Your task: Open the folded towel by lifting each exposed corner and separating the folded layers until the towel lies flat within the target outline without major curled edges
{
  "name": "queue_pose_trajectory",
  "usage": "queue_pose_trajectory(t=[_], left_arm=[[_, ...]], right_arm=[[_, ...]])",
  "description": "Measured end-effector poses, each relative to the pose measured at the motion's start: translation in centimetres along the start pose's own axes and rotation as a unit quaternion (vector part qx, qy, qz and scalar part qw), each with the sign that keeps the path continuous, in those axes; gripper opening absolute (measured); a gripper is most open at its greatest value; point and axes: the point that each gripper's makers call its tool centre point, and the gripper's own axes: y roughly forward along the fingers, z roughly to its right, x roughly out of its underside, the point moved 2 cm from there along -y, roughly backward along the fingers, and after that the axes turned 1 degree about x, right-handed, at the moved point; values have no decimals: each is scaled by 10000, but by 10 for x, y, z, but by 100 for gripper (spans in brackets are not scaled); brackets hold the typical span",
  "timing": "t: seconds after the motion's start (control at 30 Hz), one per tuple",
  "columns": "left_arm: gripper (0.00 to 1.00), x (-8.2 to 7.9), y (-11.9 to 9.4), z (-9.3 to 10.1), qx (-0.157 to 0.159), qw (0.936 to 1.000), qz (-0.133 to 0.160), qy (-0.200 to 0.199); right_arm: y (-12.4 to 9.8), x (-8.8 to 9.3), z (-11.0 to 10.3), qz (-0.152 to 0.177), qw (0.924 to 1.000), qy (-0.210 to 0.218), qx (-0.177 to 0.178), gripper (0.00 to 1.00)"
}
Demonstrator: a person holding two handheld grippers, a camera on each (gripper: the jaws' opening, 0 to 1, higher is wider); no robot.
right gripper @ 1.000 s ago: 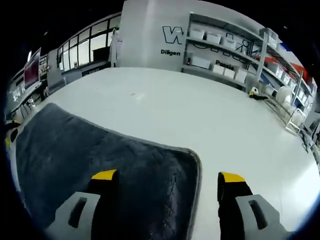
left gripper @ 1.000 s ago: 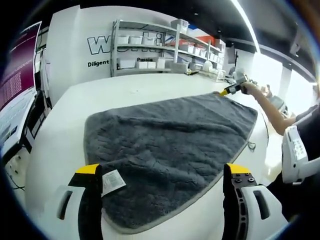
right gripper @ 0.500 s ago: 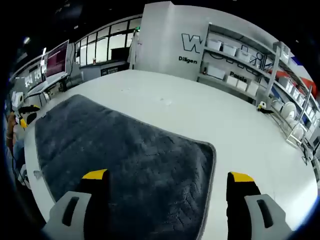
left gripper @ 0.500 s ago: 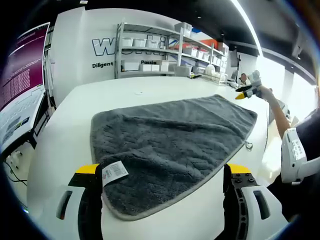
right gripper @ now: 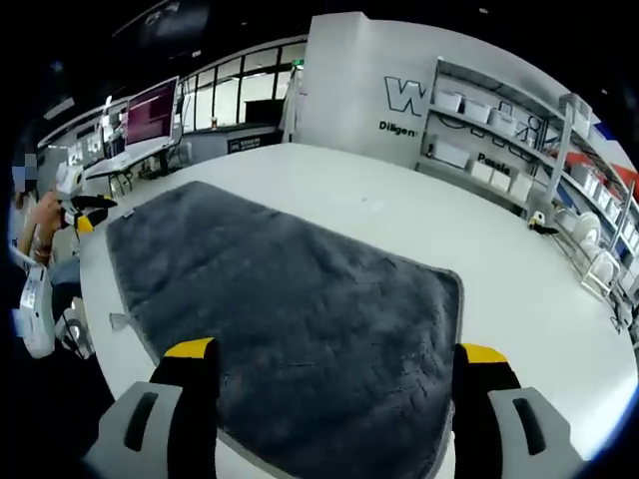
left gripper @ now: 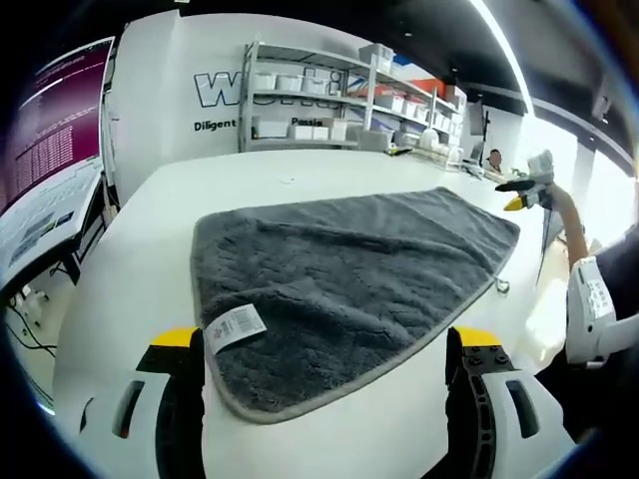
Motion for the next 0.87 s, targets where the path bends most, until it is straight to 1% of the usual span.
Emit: queue_pose_trajectory(t=[0.13, 0.23, 0.4, 0.57, 0.8, 0.87], left_arm=[[99, 2, 1, 3, 23, 10000, -9, 4], [99, 3, 3, 4, 42, 10000, -25, 4], [99, 5, 4, 2, 42, 10000, -35, -36], [99, 9, 7, 4, 73, 9999, -78, -53], [99, 5, 7, 3, 164, 9998, -52, -55], [99, 4, 8, 3, 169, 9998, -54, -51]], right_arm=[[0, 7, -12, -81, 9999, -113, -42, 99], [1, 12, -23, -108, 9997, -138, -159, 99], [-1, 19, -34, -130, 9994, -210, -228, 99], [-4, 20, -37, -112, 9994, -240, -233, 99], [-4, 25, -39, -183, 9993, -228, -213, 99], [-5, 25, -37, -152, 9995, -177, -212, 99]])
